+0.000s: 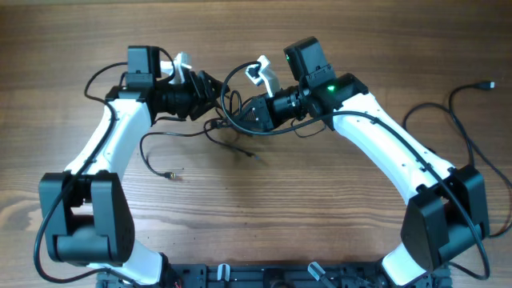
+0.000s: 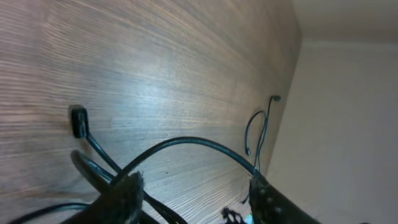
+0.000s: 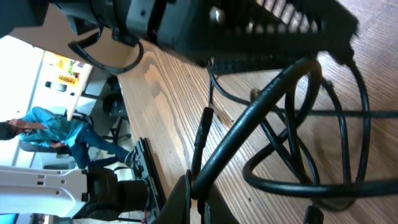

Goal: Untangle cables

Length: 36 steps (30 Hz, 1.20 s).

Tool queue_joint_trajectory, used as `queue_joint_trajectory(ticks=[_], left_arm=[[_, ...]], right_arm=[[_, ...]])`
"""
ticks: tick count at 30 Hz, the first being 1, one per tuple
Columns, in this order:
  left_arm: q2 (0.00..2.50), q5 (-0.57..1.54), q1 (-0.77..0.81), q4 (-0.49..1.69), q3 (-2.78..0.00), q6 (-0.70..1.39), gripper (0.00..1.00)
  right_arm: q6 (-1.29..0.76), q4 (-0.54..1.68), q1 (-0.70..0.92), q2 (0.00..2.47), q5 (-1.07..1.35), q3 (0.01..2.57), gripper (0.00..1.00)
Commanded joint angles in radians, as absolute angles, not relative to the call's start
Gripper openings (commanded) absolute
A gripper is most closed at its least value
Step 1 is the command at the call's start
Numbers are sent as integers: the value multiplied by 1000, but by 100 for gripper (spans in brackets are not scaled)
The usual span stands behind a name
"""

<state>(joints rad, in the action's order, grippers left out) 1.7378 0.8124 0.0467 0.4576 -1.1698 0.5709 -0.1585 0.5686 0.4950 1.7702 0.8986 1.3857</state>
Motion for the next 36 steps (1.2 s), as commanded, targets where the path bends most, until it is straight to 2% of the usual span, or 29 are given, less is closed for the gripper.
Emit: queue_joint_trajectory(ticks=[1, 3, 7, 9, 11, 13, 15, 18, 23, 26, 29, 33, 36], left_arm=[[1749, 756, 81, 462, -1176, 570, 41], [1749, 749, 89, 466, -1176, 570, 40], [1749, 728, 82, 474, -1176, 569, 50], [1749, 694, 71, 488, -1176, 570, 50], [1749, 693, 56, 505, -1176, 585, 42], [1749, 768, 52, 511, -1176, 592, 39], [1749, 867, 52, 510, -1176, 593, 46], [1749, 989, 52, 510, -1176, 593, 47], [1749, 995, 52, 530, -1176, 631, 46], [1749, 971, 47, 532, -1176, 664, 49], [1749, 965, 32, 544, -1176, 757, 38], [1749, 952, 10, 592, -1176, 834, 48], [1749, 918, 9, 641, -1176, 905, 49]], right_arm=[[-134, 559, 498, 1784, 944, 1396, 4], [-134, 560, 498, 1784, 944, 1396, 4], [-134, 562, 498, 1784, 944, 1396, 4], [-134, 562, 498, 1784, 943, 1396, 4], [-134, 562, 498, 1784, 939, 1396, 4], [-134, 561, 498, 1784, 924, 1396, 4], [-134, 562, 497, 1784, 906, 1396, 4], [-139, 562, 497, 1784, 906, 1396, 4], [-142, 562, 497, 1784, 906, 1396, 4], [-141, 562, 497, 1784, 906, 1396, 4], [-141, 562, 497, 1784, 906, 1396, 4], [-141, 563, 497, 1784, 906, 1396, 4], [-141, 563, 496, 1784, 906, 1396, 4]])
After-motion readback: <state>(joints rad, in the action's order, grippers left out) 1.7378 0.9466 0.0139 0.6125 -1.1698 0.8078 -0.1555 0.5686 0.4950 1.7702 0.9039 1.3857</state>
